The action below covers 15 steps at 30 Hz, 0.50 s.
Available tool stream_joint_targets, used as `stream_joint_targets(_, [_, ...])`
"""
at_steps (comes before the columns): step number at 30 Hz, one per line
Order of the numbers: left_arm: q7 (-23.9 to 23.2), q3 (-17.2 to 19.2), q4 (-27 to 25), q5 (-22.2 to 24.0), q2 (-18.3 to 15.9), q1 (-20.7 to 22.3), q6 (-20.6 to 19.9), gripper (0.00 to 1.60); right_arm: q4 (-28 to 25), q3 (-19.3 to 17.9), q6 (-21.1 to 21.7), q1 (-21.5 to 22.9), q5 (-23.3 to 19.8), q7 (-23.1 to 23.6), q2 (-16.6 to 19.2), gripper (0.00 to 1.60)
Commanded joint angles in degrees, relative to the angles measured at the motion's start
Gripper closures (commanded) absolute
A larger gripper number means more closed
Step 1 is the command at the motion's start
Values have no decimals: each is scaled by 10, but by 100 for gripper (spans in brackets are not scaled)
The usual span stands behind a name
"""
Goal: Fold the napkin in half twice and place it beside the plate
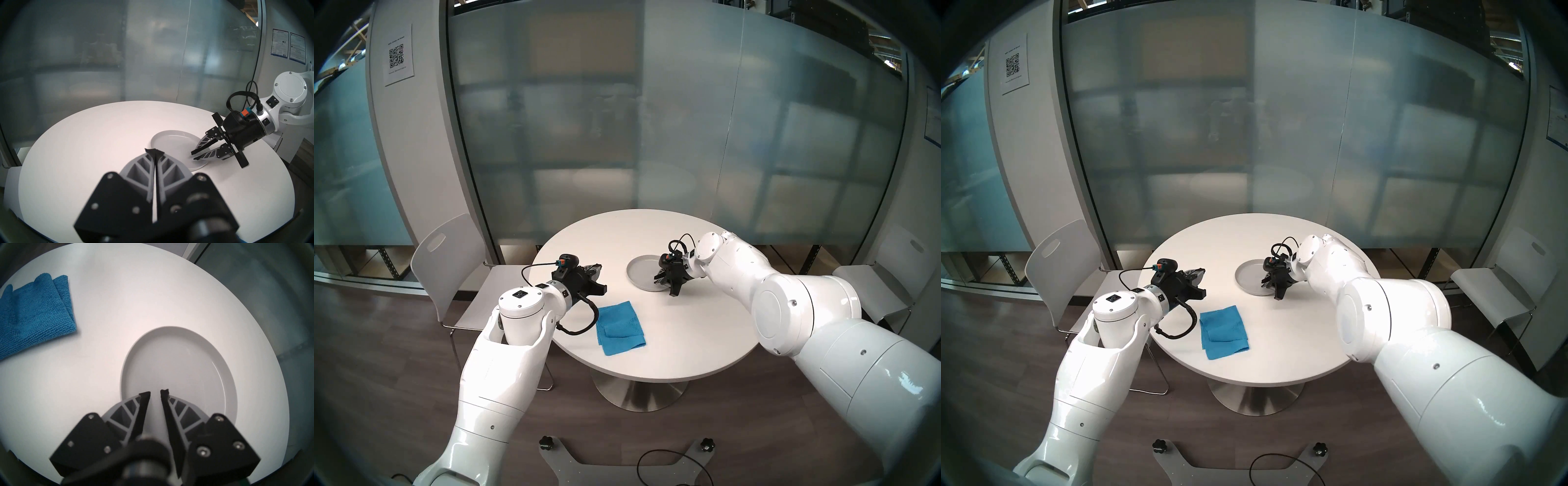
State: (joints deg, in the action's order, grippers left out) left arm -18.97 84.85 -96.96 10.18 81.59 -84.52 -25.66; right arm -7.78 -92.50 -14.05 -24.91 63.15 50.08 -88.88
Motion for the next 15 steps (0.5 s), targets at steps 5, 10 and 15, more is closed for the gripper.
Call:
stream_joint_targets(5, [-6,2,-10,3,-1,13,-6,126,-4,2,5,32,2,26,-11,80])
stream_joint_targets(10, [-9,5,-12,5,-3,13,-9,125,-1,5,6,33,5,42,-18,82])
stream_joint_targets(15, [-12,7,-15,6,-4,13,-13,125,0,11,2,33,8,59,-22,83])
